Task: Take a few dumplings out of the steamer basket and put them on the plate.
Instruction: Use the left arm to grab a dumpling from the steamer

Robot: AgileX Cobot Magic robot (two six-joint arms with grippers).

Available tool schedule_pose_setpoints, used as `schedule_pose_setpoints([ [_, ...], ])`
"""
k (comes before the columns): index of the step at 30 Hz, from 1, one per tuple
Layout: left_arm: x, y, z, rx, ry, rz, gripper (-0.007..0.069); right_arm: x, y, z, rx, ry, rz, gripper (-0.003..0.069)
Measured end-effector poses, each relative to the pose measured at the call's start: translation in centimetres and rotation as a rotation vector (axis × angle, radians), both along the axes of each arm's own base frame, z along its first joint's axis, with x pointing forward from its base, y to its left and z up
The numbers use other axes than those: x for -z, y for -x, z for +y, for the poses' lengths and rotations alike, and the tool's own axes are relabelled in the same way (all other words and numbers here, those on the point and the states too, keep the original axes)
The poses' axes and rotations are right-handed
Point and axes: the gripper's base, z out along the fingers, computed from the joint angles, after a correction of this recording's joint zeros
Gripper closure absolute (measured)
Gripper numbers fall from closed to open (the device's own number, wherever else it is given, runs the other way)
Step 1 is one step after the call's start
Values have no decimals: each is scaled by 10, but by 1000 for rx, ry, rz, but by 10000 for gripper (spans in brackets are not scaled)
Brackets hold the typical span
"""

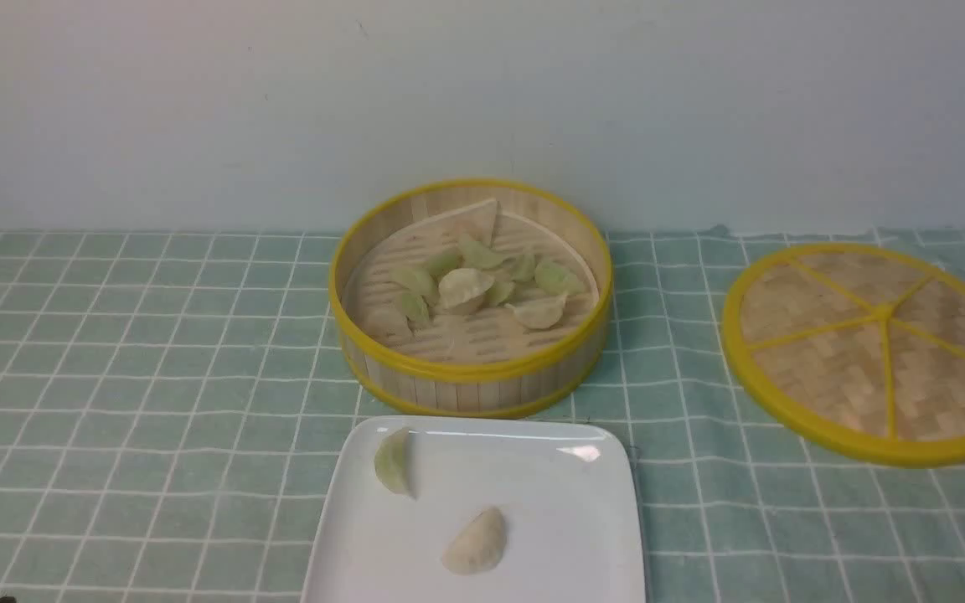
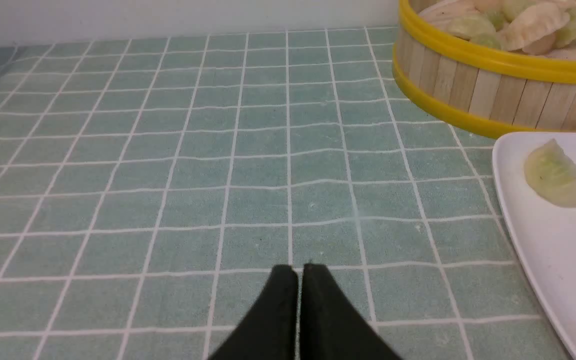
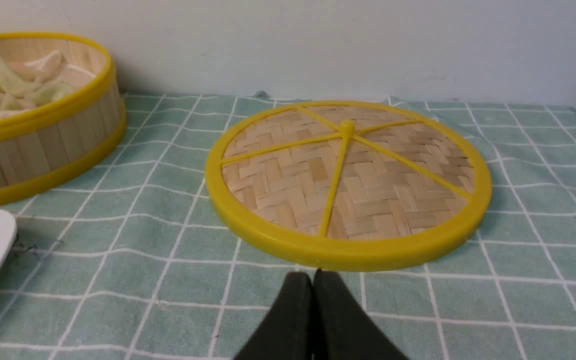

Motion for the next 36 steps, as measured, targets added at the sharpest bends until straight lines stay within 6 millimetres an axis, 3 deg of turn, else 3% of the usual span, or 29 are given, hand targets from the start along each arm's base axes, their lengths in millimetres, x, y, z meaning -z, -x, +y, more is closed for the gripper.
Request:
schedule_pose_setpoints([
  [20,-1,0,0,-1,-7,-10,631,0,0,0,0,-2,0,673],
  [24,-11,-3,-1,-20,134,-127,631,0,0,0,0,-2,0,673],
  [29,-37,-4,2,-61,345,-408,631,0,0,0,0,-2,0,673],
  [30,-50,-1,7,-85,414,-560,631,0,0,0,1,-2,-1,673],
  [32,-65,2,10,-93,458,-666,631,0,0,0,1,-2,-1,673],
  [34,-79,5,10,-86,463,-703,631,0,0,0,1,-2,-1,673],
  [36,-116,2,6,-53,412,-648,631,0,0,0,1,-2,-1,673],
])
